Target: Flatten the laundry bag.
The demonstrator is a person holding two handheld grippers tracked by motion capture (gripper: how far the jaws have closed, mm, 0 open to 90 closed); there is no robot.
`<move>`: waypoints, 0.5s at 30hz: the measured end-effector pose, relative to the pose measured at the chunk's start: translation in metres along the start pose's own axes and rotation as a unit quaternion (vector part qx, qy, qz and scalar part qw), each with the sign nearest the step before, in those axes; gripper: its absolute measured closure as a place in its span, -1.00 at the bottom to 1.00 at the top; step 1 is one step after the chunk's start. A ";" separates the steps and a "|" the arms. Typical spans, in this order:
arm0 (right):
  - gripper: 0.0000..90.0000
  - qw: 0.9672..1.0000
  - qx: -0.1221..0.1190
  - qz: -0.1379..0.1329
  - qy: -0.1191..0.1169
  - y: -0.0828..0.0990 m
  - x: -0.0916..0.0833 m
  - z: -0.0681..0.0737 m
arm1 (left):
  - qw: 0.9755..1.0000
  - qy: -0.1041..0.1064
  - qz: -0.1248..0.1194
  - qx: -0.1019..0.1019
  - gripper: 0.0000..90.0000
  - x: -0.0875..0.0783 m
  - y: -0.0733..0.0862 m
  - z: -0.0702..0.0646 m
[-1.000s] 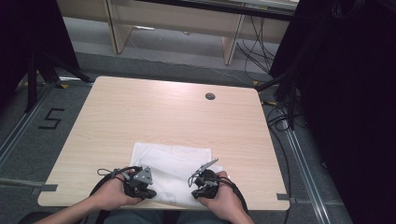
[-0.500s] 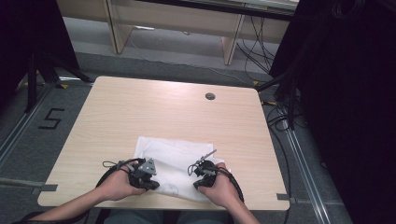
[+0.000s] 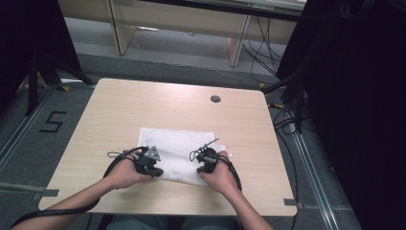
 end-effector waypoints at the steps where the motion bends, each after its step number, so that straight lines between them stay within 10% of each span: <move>1: 1.00 1.000 0.009 0.000 0.002 -0.002 0.001 -0.001 | 1.000 -0.002 -0.002 -0.003 0.98 0.000 -0.001 0.002; 15: 1.00 0.999 0.030 -0.029 0.031 -0.026 0.010 -0.014 | 0.999 -0.024 -0.017 -0.025 0.98 0.004 -0.005 0.022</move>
Point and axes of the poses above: each handheld gripper's, and its own axes: x roughly forward along the jaws, y roughly out of its underside, z roughly to its left, the point moved 8 cm from there along x, roughly forward along the jaws, and after that the axes turned 1 degree about z, right-handed, at the moved point
